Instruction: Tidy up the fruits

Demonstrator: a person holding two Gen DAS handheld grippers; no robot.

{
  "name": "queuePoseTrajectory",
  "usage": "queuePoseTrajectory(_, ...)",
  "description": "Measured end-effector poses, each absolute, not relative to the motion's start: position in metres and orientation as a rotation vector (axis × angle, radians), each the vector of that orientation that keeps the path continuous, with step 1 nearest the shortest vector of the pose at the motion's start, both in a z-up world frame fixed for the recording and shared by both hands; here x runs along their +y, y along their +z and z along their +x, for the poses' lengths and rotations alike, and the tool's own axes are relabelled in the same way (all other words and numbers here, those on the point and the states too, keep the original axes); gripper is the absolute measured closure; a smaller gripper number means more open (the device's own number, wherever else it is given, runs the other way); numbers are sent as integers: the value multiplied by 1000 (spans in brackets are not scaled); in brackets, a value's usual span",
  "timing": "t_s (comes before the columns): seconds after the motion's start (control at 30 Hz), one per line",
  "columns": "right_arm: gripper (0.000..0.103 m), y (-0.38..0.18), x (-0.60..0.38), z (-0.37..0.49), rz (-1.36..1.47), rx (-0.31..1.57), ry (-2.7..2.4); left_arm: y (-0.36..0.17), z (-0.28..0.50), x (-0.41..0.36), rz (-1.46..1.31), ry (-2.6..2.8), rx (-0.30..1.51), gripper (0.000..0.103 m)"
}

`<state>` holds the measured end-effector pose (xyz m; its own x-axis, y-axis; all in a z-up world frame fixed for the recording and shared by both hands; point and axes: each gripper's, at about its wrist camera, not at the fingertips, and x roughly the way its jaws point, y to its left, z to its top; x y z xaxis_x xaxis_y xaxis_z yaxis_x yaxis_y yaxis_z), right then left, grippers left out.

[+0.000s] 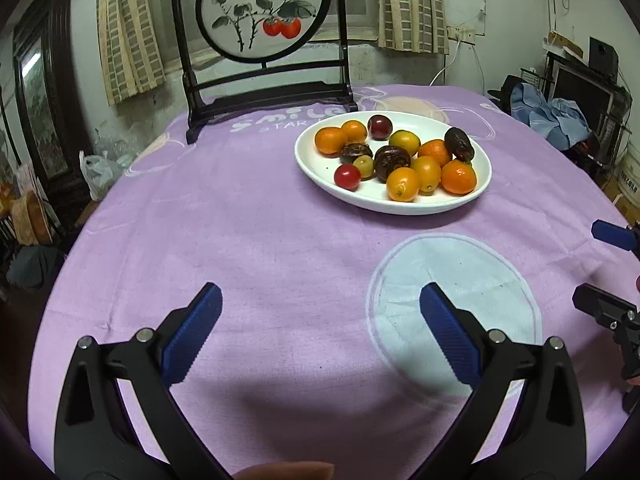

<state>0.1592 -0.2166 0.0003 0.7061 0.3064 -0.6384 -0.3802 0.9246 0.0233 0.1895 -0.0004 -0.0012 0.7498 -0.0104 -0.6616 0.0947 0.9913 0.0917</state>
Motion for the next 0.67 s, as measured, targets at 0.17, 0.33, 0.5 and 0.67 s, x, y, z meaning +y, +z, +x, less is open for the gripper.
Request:
queuePoseTrajectory(0.17,1,0,-213,159,-130,691,387,0,188,-3,136,-73,714,2)
queuePoseTrajectory(0.33,1,-1,-215,159,-123,695,381,-2,188,-4,148,-68,711,2)
queuePoseTrajectory(0.5,1,-2,-218,161,-108,701,369,-3,190,-2,139,-58,714,2)
queuePoseTrajectory(0.67,1,-4,-220,161,-109,705,358,-4,190,-3,141,-59,716,2)
